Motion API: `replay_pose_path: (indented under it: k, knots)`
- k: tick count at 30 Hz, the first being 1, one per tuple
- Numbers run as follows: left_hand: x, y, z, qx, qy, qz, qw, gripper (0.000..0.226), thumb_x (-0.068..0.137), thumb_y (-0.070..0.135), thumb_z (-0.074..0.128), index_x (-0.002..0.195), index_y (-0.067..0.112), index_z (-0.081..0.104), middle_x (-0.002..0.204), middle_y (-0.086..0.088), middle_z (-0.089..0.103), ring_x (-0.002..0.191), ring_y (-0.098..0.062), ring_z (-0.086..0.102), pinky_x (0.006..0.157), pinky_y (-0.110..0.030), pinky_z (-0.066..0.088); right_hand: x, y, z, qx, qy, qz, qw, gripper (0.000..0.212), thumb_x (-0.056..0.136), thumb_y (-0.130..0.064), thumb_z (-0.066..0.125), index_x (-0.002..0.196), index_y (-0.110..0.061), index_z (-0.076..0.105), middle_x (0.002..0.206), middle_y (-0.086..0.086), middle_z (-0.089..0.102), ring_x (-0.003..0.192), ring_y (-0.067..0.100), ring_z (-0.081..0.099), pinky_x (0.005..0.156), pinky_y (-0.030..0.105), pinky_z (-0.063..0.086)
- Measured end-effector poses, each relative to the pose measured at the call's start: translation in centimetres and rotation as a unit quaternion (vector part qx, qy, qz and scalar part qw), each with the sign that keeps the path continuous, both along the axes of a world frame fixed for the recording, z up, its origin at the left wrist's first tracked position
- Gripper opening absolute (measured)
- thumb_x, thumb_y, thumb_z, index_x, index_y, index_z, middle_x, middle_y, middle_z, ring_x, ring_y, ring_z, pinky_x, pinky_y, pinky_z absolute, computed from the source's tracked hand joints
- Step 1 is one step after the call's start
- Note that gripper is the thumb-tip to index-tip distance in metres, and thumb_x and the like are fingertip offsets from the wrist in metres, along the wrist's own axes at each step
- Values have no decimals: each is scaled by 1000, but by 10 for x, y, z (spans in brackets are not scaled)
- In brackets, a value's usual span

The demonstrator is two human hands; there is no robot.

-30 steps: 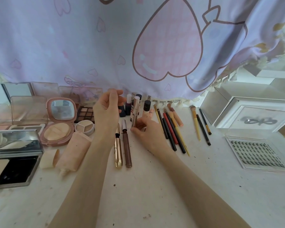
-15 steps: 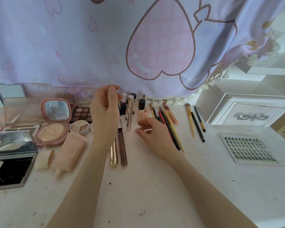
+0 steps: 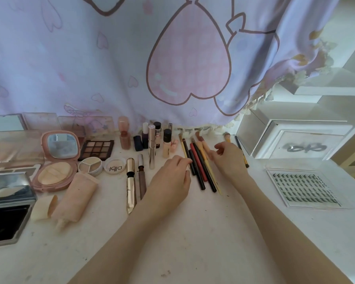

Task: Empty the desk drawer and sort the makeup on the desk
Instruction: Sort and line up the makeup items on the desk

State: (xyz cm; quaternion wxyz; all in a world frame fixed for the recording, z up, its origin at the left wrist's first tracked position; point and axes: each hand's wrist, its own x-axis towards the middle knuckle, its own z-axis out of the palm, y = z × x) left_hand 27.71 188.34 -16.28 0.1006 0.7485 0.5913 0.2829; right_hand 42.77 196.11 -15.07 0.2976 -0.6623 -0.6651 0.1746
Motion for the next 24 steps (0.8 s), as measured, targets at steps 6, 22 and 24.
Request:
replay_pose_path:
  k: [6, 22, 24]
  knots:
    - [-1, 4, -6, -50, 93, 10, 994, 42, 99, 22, 32, 140, 12, 33, 143, -1, 34, 131, -13, 30, 107, -23, 22, -16, 4, 16, -50, -99, 40, 993, 41, 100, -20, 40, 60, -23, 47, 113, 29, 59, 122, 31, 47, 112, 35, 26]
    - [0, 4, -1, -14, -158, 40, 986, 59, 90, 31, 55, 140, 23, 25, 123, 7, 46, 102, -9, 53, 87, -25, 45, 11, -49, 17, -49, 510, 39, 858, 17, 90, -9, 57, 75, -5, 64, 59, 3, 53, 50, 11, 41, 46, 18, 33]
    - [-1, 4, 2, 38, -166, 0, 985, 39, 89, 25, 57, 124, 23, 41, 100, 10, 51, 77, -5, 53, 72, -21, 48, 9, -51, 15, -83, 544, 51, 833, 21, 92, -15, 57, 74, -6, 61, 58, 2, 53, 46, 11, 39, 43, 18, 29]
